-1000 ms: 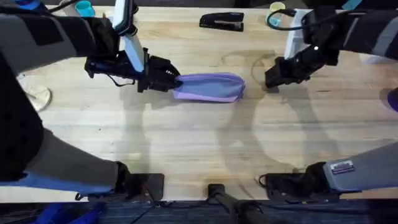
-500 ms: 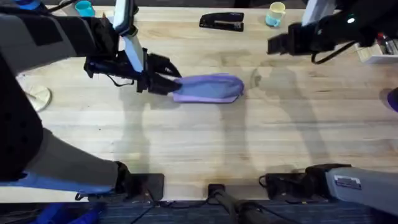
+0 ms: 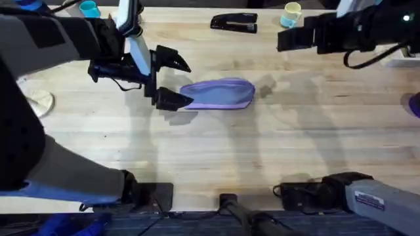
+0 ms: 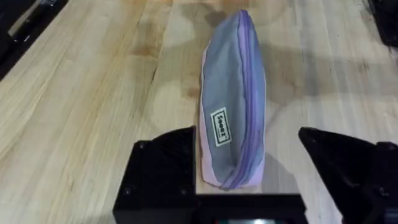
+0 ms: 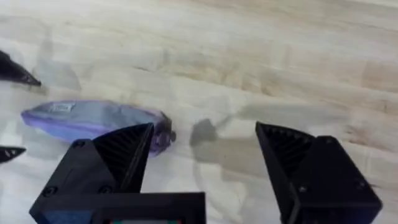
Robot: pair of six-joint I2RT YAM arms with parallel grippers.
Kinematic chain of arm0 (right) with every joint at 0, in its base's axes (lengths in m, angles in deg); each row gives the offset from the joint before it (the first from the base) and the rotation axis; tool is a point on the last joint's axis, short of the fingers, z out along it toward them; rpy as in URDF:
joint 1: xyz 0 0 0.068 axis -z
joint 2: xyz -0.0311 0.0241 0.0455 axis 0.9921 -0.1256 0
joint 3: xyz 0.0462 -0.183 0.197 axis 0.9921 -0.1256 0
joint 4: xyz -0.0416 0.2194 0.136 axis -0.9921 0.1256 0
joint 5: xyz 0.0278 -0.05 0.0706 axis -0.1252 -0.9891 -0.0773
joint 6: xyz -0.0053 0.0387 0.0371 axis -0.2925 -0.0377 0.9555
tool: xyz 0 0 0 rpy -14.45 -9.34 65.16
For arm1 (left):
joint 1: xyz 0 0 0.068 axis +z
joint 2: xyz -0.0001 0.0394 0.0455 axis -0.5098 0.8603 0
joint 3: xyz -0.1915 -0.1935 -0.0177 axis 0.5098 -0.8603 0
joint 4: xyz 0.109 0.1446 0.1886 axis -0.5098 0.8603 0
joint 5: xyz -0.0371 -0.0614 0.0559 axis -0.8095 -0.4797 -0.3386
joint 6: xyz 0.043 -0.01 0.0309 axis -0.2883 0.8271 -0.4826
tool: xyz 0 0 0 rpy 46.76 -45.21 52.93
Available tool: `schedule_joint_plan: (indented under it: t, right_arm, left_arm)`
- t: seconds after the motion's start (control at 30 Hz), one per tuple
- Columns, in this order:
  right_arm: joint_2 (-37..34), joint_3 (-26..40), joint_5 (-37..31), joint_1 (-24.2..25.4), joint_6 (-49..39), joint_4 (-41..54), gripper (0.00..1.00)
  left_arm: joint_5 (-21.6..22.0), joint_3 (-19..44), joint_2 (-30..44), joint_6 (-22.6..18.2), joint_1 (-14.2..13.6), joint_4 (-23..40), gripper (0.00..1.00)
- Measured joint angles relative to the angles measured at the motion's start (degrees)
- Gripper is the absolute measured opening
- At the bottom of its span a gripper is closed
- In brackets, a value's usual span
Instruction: Unzip the bag, pick up the pens from the table one at a time and place them inside, then zip the bag closed.
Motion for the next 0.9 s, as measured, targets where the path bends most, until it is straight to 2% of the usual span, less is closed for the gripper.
schedule_joint_plan:
  t: [0.1,0.2,0.3,0.53,0.57,0.73,0.9]
  right_arm:
    - [1.1,0.0,0.0,-0.9,-2.0,3.3,0.996]
    - [2.6,0.0,0.0,-2.3,-4.1,7.3,0.997]
    - [4.3,0.0,0.0,-3.0,-5.3,9.8,0.996]
    - [8.0,0.0,0.0,-3.0,-6.3,15.6,0.997]
    - [9.8,0.0,-0.3,-3.0,-6.4,16.7,0.997]
    - [14.2,0.0,-2.7,-3.0,-6.5,16.7,0.997]
    - [18.0,0.0,-4.1,-3.0,-6.5,16.7,0.996]
  left_arm:
    - [1.3,1.0,-0.1,0.0,0.0,3.7,0.993]
    - [4.6,4.7,-1.2,0.3,0.2,9.2,0.995]
    - [8.2,10.3,-3.8,3.5,0.3,11.8,0.995]
    - [18.2,22.0,-12.1,17.6,0.3,18.3,0.995]
    - [23.8,25.4,-15.3,24.2,0.3,22.3,0.995]
    - [32.2,29.8,-20.0,36.8,0.3,28.8,0.995]
    - [36.4,31.4,-24.8,45.8,0.3,32.3,0.995]
